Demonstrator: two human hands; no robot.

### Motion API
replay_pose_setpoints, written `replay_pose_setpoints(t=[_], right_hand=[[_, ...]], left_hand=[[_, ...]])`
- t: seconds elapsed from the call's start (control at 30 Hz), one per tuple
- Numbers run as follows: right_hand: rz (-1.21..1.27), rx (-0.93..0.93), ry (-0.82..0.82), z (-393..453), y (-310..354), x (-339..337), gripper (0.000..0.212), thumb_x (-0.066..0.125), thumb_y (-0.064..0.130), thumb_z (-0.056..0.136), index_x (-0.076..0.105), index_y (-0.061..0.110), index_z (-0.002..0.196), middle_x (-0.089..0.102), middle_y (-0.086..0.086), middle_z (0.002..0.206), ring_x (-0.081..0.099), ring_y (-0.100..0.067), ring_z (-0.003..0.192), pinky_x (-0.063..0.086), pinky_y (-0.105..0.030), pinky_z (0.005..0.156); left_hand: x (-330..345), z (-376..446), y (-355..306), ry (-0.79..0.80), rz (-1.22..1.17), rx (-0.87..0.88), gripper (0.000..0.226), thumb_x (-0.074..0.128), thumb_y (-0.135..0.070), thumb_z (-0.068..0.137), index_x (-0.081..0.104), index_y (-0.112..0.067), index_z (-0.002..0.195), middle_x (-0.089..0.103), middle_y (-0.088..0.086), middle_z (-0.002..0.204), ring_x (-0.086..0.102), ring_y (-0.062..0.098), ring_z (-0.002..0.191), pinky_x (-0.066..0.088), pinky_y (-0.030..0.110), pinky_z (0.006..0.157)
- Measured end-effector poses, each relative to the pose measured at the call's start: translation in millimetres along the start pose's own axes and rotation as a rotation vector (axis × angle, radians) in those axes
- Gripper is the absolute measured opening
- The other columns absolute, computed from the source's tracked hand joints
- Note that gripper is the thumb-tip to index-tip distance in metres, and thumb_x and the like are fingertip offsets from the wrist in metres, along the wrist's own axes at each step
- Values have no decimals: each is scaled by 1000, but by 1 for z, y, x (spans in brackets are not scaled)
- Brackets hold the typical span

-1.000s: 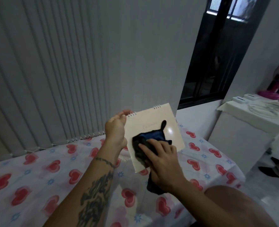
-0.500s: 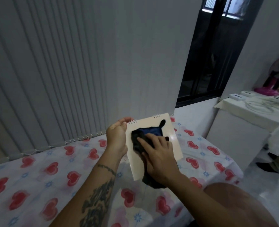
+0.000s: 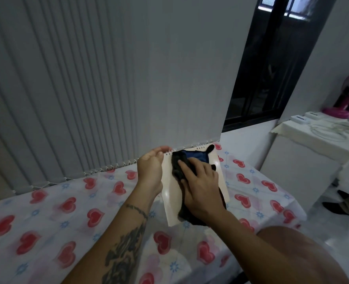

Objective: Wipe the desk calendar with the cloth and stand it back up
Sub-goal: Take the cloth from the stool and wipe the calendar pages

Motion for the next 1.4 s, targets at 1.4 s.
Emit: replay_pose_setpoints(t=[1.4], right_hand=[[-16, -99, 165, -32, -13, 41, 65, 71, 33, 76, 50, 23, 137, 52, -7, 137, 52, -28, 113, 49, -44, 91]], left_hand=[[-32, 20, 43, -173, 38, -19, 38, 48, -12, 94, 79, -30, 81, 78, -4, 89, 70, 31, 95, 60, 51, 83]])
Point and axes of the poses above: each hand's wrist, its own z-axis towards the middle knuckle, its own x-axis out of the palm, y = z × x, the point moved 4 cm from there along z, towards the middle knuckle
